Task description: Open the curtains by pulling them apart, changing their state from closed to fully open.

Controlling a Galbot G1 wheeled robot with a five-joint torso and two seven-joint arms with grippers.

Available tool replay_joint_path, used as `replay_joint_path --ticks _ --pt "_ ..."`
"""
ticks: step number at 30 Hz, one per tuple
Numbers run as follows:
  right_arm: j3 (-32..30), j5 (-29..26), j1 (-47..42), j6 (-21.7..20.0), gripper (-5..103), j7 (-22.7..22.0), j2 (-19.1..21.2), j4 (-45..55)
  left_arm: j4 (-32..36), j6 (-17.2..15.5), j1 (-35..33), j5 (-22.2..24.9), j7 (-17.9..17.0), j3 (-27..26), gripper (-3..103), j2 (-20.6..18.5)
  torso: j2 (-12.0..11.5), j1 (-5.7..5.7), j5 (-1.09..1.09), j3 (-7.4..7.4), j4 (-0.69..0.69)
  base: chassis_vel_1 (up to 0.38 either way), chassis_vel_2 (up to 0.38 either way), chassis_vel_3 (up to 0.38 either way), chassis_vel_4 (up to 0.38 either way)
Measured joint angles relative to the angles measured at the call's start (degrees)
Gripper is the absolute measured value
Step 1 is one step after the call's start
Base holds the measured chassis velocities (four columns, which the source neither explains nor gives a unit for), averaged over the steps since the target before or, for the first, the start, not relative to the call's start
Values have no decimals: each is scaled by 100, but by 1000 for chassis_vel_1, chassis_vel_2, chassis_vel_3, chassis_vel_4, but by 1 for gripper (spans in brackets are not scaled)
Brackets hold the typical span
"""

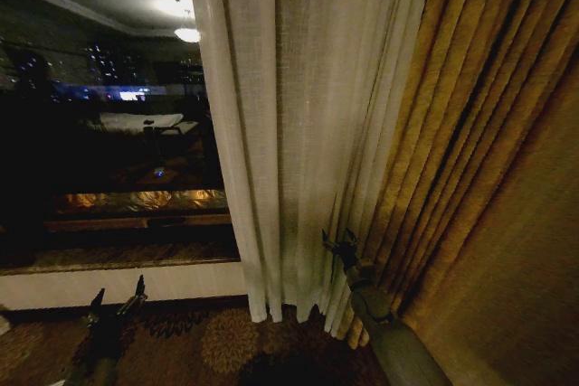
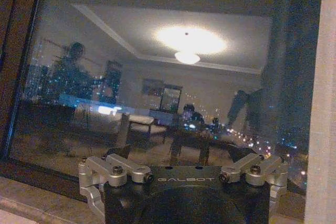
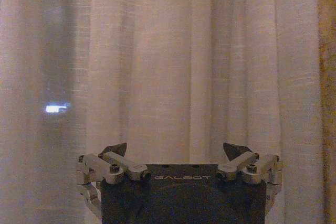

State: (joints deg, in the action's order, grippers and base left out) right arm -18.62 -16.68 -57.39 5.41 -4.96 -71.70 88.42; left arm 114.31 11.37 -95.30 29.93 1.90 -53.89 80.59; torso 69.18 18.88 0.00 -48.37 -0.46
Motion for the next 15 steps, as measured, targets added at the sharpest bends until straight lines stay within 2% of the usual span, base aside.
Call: replay_joint_path --ticks 9,15 --pt "72 97 35 11 100 12 -86 -37 0 0 0 0 0 1 100 0 0 1 0 0 1 31 16 -31 -17" --pt "109 150 57 14 100 32 -137 -64 0 0 0 0 0 1 100 1 0 1 0 0 0 166 119 -161 -125"
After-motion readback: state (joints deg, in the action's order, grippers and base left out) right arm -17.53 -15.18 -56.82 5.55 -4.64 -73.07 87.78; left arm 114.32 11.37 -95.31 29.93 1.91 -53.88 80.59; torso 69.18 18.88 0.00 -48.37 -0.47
